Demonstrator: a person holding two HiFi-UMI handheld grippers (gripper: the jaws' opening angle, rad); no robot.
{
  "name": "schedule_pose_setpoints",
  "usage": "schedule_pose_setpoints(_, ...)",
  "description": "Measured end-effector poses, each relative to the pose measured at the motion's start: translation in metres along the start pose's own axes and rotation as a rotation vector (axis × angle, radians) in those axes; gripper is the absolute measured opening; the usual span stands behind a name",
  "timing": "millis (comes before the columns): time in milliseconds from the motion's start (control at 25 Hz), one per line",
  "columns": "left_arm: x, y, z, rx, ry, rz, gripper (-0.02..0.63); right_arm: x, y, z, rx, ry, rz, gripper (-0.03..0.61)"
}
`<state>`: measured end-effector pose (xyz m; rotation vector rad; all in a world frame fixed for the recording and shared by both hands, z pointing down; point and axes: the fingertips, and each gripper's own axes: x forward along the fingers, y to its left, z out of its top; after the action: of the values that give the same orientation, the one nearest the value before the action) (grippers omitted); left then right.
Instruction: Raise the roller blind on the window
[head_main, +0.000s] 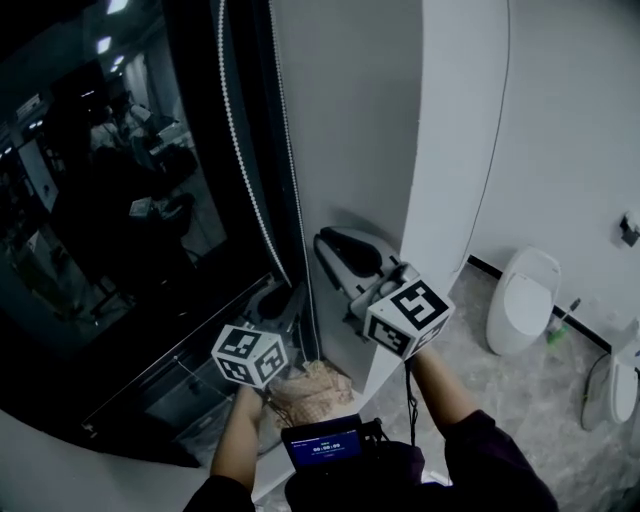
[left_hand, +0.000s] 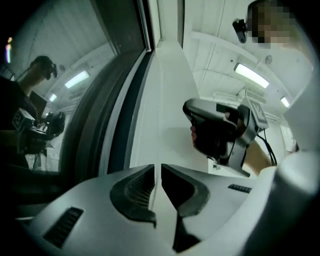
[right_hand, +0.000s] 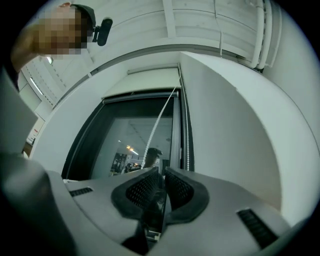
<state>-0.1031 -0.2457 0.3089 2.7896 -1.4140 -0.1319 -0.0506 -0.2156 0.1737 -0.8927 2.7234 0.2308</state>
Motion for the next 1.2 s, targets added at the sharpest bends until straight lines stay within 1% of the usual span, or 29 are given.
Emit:
schedule_pose_setpoints(40, -0.003, 0.001, 0.013, 0.003, -0.029, 0.012, 0.008, 0.0, -0.002, 0.0, -0.014, 0.0, -0.008, 0.044)
schedule_pose_setpoints(80, -0.006, 0.002, 0.024, 0.024, -0.047, 0.03, 0.008, 0.0, -0.004, 0.002, -0.021, -0.008, -0.011, 0.043)
schedule_pose_setpoints(160, -0.009, 0.001, 0.04, 0.097, -0.058, 0.063, 0.008, 0.0, -0.005, 0.004, -0.016, -0.019, -0.015, 0.041)
schedule_pose_setpoints(200, -0.01, -0.001, 0.047, 0.126, -0.064, 0.07, 0.008, -0.001, -0.006, 0.004, -0.014, -0.02, -0.019, 0.028)
schedule_pose_setpoints(240, -0.011, -0.004, 0.054, 0.137, -0.08, 0.069, 0.008, -0.001, -0.006, 0.005, -0.017, -0.017, -0.022, 0.009)
schedule_pose_setpoints(400, -0.015, -0.013, 0.087, 0.075, -0.177, 0.038, 0.006, 0.004, -0.003, 0.011, -0.048, -0.043, -0.011, 0.009)
schedule_pose_setpoints(520, -0.01, -0.016, 0.104, 0.089, -0.199, 0.03, 0.006, 0.01, -0.003, 0.016, -0.068, -0.044, -0.003, 0.009)
schedule_pose_setpoints(600, -0.007, -0.016, 0.114, 0.095, -0.219, 0.024, 0.006, 0.014, -0.001, 0.025, -0.083, -0.077, 0.003, 0.009)
schedule_pose_setpoints(680, -0.009, -0.019, 0.12, 0.104, -0.226, 0.021, 0.006, 0.015, 0.003, 0.03, -0.113, -0.077, -0.002, 0.008)
schedule_pose_setpoints(760, -0.012, -0.019, 0.124, 0.13, -0.23, 0.023, 0.006, 0.018, 0.008, 0.034, -0.129, -0.085, -0.003, 0.008)
schedule_pose_setpoints(840, -0.013, -0.017, 0.127, 0.145, -0.237, 0.023, 0.006, 0.021, 0.011, 0.037, -0.123, -0.117, 0.001, 0.008)
schedule_pose_setpoints(960, -0.018, -0.017, 0.128, 0.134, -0.243, 0.023, 0.006, 0.019, 0.013, 0.037, -0.105, -0.123, -0.001, 0.009)
schedule_pose_setpoints(1040, -0.019, -0.018, 0.13, 0.133, -0.248, 0.023, 0.006, 0.017, 0.011, 0.038, -0.112, -0.139, -0.001, 0.008)
schedule_pose_setpoints(1200, -0.012, -0.023, 0.144, 0.154, -0.265, 0.019, 0.006, 0.016, 0.004, 0.05, -0.117, -0.162, 0.003, 0.008)
